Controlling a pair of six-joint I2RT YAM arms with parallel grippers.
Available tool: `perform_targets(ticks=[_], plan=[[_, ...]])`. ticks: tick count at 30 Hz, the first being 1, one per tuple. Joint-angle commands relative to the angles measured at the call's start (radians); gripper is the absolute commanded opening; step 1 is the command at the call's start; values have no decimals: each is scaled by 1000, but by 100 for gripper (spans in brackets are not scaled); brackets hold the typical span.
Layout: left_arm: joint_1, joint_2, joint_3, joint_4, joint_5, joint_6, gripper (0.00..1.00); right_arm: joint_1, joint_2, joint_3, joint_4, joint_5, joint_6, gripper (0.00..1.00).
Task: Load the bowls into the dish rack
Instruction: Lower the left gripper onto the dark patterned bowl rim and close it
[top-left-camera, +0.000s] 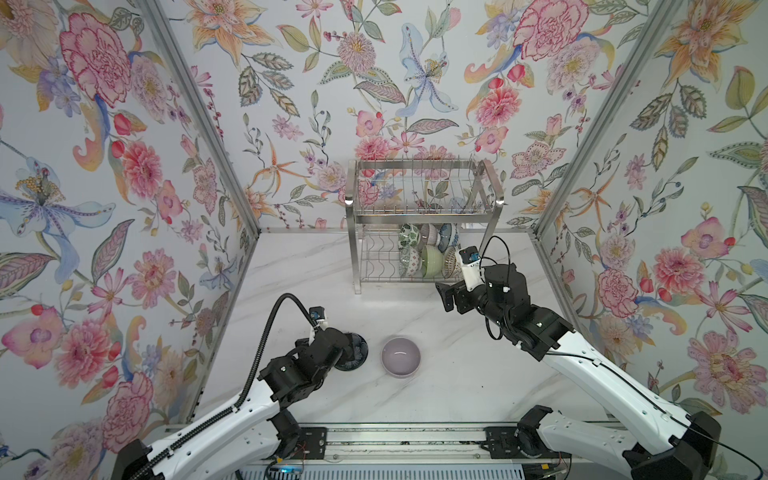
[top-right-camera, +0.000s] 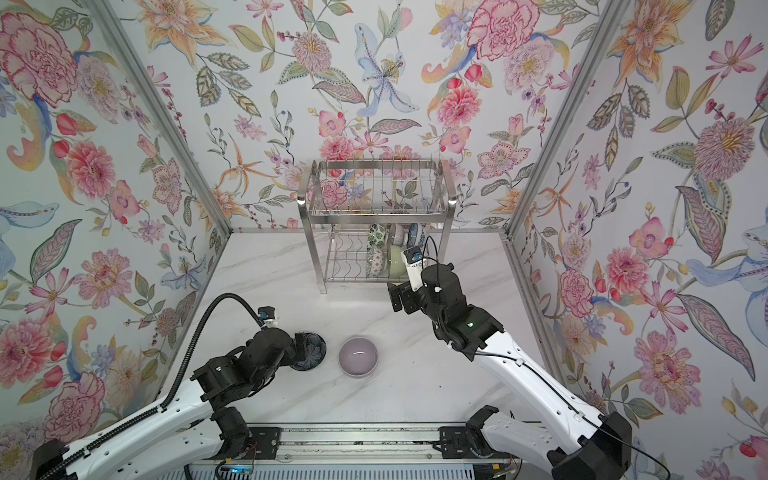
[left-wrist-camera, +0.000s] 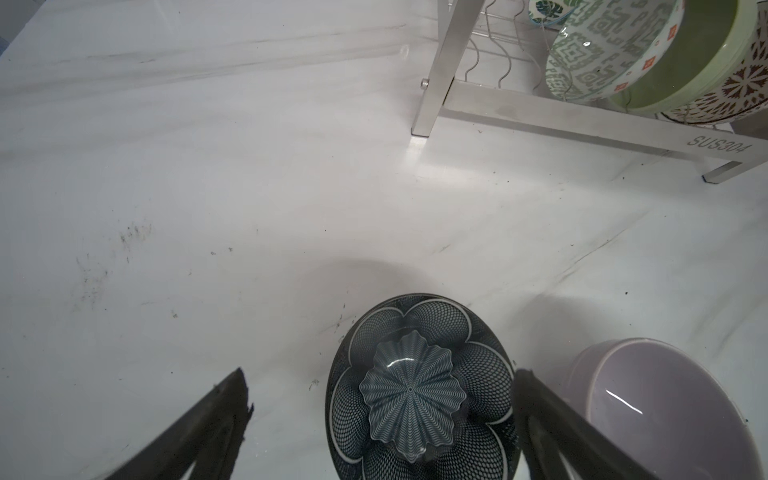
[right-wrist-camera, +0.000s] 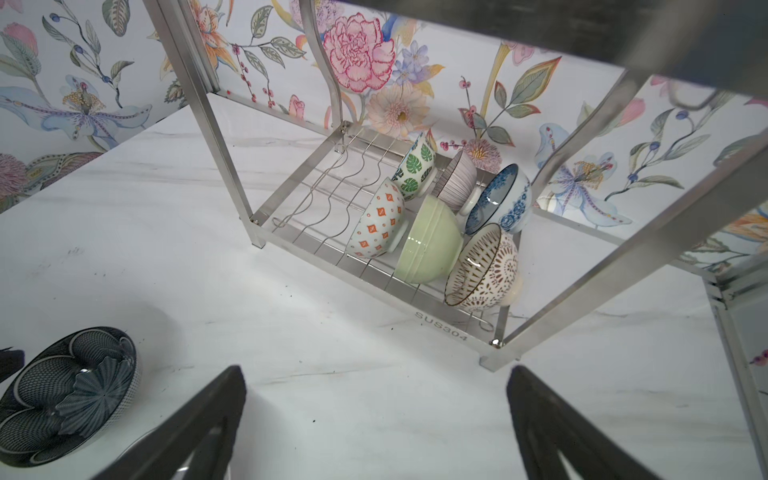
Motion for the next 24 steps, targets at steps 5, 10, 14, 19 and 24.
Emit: perform_targets(ticks=[5,10,14,19,24], plan=[[131,-56,-131,108,145,13,99,0,-25,-27,29,35,83,99],[173,-76,-195,171,183,11,99,0,8,14,6,52,79,99],[196,-74,-227,210,213,12,99,-1,47,37,8,72,85,99],[230,-47,-256,262,262,30,99,-30,106,73,9,75,95,99],[270,-13,-274,309,311,52,99,-30,128,82,12,69,98,99]])
